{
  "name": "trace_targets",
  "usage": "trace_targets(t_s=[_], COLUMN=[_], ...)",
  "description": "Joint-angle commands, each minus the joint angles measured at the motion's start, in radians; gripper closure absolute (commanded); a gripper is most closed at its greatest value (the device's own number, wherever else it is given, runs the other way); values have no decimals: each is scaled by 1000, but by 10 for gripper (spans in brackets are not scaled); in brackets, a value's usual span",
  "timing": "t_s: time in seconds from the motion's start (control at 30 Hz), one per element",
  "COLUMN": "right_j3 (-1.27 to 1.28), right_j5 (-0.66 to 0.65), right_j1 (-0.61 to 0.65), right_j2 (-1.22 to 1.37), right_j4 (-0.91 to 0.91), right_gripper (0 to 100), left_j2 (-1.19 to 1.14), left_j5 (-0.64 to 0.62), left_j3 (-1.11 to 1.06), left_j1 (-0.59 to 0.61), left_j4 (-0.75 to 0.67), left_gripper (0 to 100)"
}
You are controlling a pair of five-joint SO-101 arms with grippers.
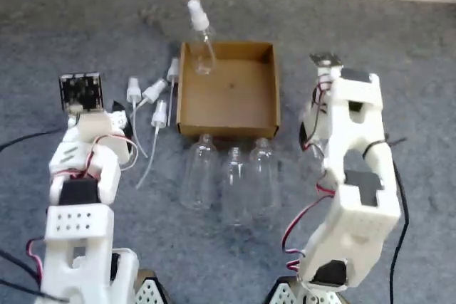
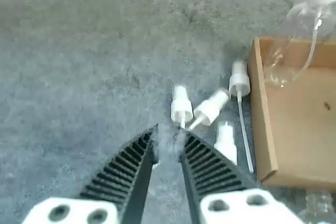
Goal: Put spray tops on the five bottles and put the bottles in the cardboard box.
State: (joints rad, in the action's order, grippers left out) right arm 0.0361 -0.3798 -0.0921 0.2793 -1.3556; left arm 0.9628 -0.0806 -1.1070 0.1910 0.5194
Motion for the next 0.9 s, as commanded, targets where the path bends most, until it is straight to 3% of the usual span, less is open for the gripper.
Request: trace_targets(t_s=[0.0, 0.23, 0.4, 0.87], right_j3=[191, 561, 570, 573], right_j5=[-94, -169, -169, -169], right_j1=[-36, -82, -84, -79], right_j2=[-231, -400, -401, -403], right_j4=[53, 232, 234, 234], right_gripper=[995, 995, 995, 937], left_j2=[-231, -768, -1155, -2069], left_j5=[40, 123, 123, 120], left_j3=[275, 823, 1274, 2424], left_j1=[-15, -8, -8, 4], left_j4=[175, 483, 646, 933], left_gripper=[995, 988, 893, 886])
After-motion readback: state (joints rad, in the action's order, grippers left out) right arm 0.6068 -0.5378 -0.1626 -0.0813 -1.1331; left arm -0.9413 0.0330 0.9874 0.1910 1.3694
